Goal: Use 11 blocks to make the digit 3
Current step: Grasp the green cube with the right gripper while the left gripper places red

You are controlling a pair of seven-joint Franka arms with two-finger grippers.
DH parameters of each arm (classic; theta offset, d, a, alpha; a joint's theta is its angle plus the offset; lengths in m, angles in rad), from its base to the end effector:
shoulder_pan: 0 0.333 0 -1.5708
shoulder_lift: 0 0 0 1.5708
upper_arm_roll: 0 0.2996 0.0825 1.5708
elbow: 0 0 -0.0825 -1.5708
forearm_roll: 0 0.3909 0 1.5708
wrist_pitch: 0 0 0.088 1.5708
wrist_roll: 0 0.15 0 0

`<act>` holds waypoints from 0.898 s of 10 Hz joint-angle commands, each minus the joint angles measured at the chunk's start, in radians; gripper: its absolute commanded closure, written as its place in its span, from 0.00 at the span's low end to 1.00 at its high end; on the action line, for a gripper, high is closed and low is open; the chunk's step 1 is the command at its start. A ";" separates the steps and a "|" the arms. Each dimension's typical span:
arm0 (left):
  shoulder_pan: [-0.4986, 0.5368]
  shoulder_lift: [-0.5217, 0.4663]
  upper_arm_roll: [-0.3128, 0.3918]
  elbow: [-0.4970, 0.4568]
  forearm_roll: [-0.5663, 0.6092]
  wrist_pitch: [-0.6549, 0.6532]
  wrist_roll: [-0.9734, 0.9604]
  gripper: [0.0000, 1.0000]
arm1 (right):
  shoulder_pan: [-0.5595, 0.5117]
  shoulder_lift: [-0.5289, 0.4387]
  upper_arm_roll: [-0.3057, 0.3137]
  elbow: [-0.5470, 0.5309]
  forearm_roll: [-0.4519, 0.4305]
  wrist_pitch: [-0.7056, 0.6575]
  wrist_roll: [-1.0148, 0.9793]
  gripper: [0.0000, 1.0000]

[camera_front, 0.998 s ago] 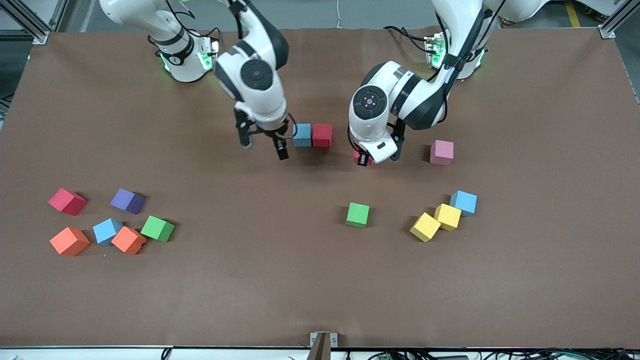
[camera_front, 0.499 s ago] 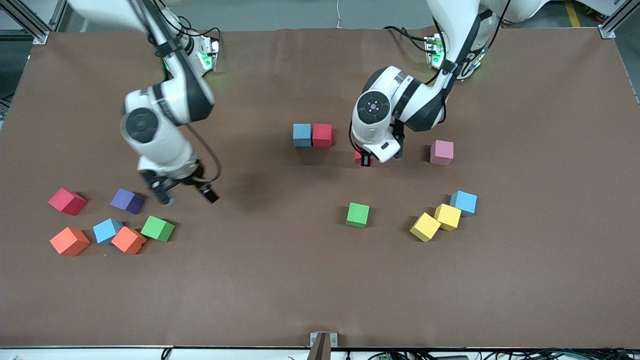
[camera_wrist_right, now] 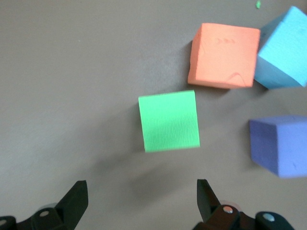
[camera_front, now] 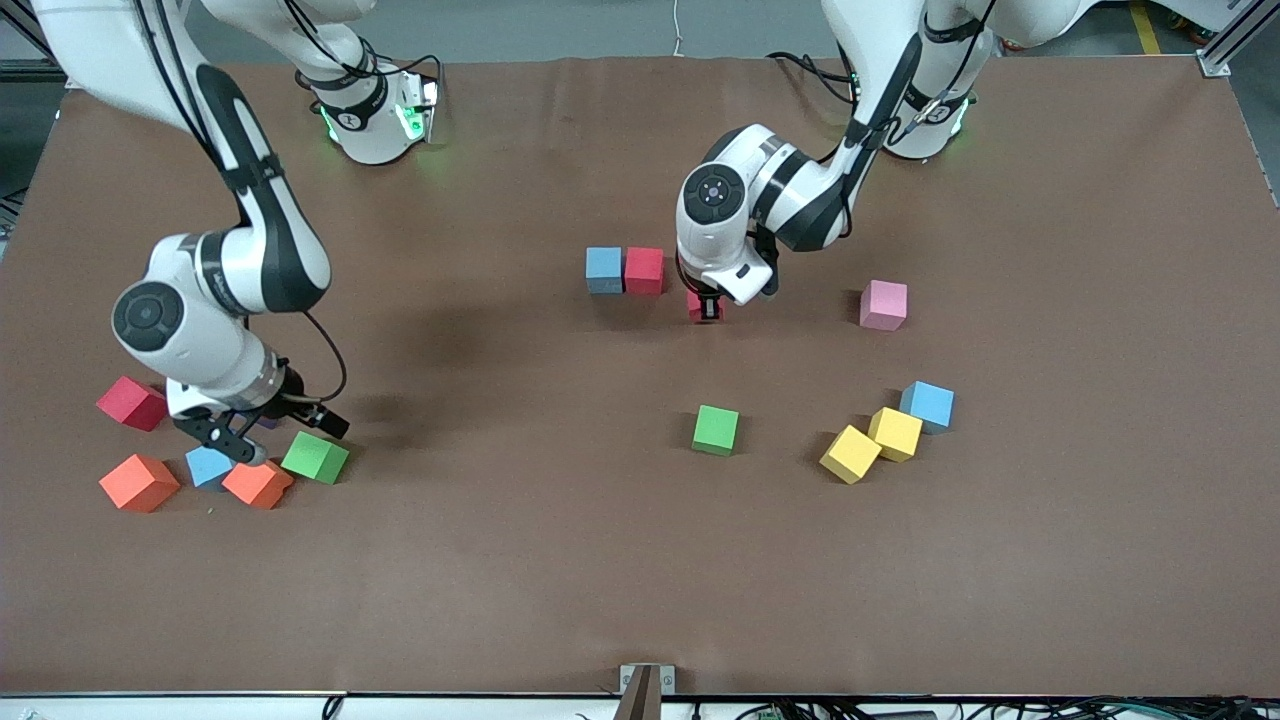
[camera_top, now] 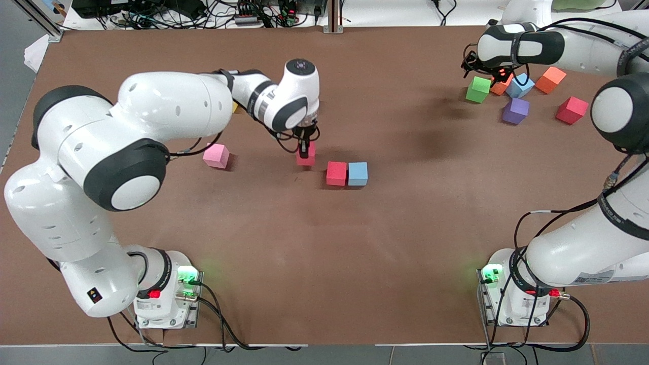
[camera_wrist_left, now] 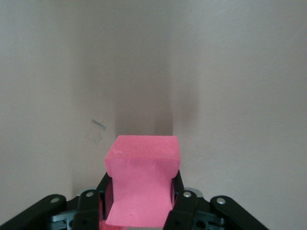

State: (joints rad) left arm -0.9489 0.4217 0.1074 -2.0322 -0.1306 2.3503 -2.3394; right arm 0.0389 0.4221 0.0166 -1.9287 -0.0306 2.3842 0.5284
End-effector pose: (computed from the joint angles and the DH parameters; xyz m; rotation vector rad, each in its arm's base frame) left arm 0.3852 -0.4369 0.1660 -2.1324 -2.1678 0.0637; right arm 0.6260 0.0335 0.2093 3.0568 -0.7038 0.0569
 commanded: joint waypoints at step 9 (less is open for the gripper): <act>-0.120 -0.067 0.008 -0.155 -0.006 0.193 -0.089 0.83 | -0.077 0.184 0.023 0.122 -0.023 0.033 -0.087 0.00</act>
State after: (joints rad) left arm -1.0558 0.3770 0.1075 -2.1684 -0.1306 2.5245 -2.4118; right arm -0.0229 0.5744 0.0215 -1.8308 -0.0343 2.4036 0.4441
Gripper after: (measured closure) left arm 0.502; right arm 0.000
